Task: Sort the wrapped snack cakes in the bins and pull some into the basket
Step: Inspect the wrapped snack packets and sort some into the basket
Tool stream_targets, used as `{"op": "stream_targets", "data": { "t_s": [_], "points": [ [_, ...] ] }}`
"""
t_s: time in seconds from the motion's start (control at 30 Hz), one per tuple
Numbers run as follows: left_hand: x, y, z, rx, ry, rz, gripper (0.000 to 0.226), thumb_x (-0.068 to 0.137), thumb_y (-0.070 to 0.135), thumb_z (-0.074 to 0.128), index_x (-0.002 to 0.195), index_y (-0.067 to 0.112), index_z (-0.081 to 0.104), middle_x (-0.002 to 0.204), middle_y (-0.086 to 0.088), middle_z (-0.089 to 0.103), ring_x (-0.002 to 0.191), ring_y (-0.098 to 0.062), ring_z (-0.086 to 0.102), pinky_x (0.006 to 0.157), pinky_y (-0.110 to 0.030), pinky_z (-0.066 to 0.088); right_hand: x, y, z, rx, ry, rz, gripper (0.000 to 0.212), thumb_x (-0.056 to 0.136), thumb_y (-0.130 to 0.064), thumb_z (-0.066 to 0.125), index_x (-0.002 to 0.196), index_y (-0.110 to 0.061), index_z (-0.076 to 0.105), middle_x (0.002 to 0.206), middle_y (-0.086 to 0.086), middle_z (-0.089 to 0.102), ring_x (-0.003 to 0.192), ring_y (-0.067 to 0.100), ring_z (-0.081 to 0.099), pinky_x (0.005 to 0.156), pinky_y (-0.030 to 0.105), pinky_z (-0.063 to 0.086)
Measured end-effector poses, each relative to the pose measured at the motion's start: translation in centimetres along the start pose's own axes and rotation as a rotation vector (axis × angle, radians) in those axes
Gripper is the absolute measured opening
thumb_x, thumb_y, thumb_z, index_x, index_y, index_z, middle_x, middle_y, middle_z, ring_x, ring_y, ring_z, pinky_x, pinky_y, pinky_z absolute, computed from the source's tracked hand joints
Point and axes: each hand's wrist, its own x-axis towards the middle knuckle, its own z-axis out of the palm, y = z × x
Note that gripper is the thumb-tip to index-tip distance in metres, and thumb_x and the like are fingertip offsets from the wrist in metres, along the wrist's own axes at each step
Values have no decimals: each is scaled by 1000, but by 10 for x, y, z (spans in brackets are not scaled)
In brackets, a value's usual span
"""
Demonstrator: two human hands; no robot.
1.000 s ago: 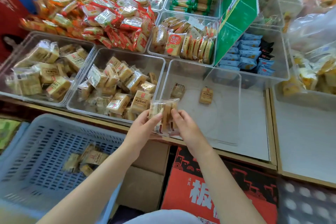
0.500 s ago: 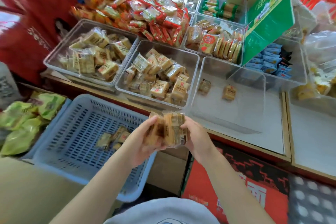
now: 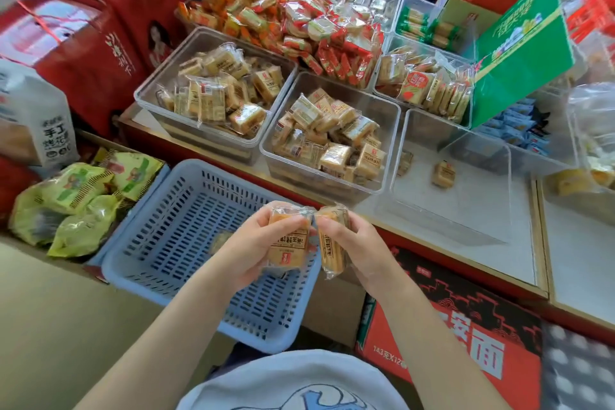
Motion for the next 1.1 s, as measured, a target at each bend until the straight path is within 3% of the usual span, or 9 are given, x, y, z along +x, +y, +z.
{"op": "stream_targets", "data": {
  "t_s": [0.1,0.23,0.3,0.43,0.57,0.73,0.9,1.0,1.1],
  "points": [
    [-10,6,-11,-13,-10,50,47,87,20,72,128,5,55,113,-20,74,97,-34,75,66,-42,63,-1,-6,15,17,18,-13,48,79,-48,72,114,-15,70,100,4,77,93,21,73,75,29,57],
    [-16,8,-29,-21,20,78,39,82,14,80,117,8,62,105,-14,76,97,-30,75,73,-44,63,-4,-12,30,74,-10,-66,64,67,-54,74,118,-16,69,99,3,76,86,15,72,71,27,56],
    [-16,7,-37,-19,30,67,45,79,18,80,118,7,63,109,-18,75,99,-32,74,78,-47,62,-5,-11,36,87,-29,-81,58,72,-50,74,118,-16,68,100,3,75,87,15,71,70,26,55],
    [-15,2,-48,13,45,41,54,77,24,78,124,3,62,114,-25,72,98,-32,74,75,-44,61,-5,-9,47,3,-94,-56,47,84,-45,70,122,-17,67,112,5,75,105,21,72,85,35,58],
    [-15,-4,-54,7,-11,31,37,89,21,74,121,4,67,109,-22,74,92,-30,74,70,-39,61,-4,-7,56,-40,-168,-10,46,88,-42,70,127,-18,66,119,5,74,114,24,69,103,50,53],
    [-14,-6,-63,14,-26,39,30,97,23,62,121,9,74,111,-22,74,93,-28,74,70,-36,61,-1,-8,64,-63,-231,14,43,92,-36,71,133,-23,63,123,2,73,116,20,68,105,46,53],
    [-11,-7,-78,60,-170,15,39,91,16,71,130,9,67,122,-23,70,106,-31,71,85,-38,60,7,-10,65,2,-208,12,46,89,-35,70,132,-21,62,128,3,71,119,21,67,103,42,53],
    [-13,-8,-81,66,-164,-51,39,90,8,72,129,11,66,123,-19,72,111,-30,71,92,-38,60,11,-12,67,28,-196,19,51,89,-34,72,135,-17,60,129,8,70,118,22,67,100,38,55],
    [-14,-10,-87,242,-95,-124,44,84,21,81,126,15,69,118,-10,76,112,-26,72,96,-40,58,14,-12,72,64,-184,28,49,87,-35,72,132,-19,61,129,9,70,115,20,68,95,34,57]
  ]
}}
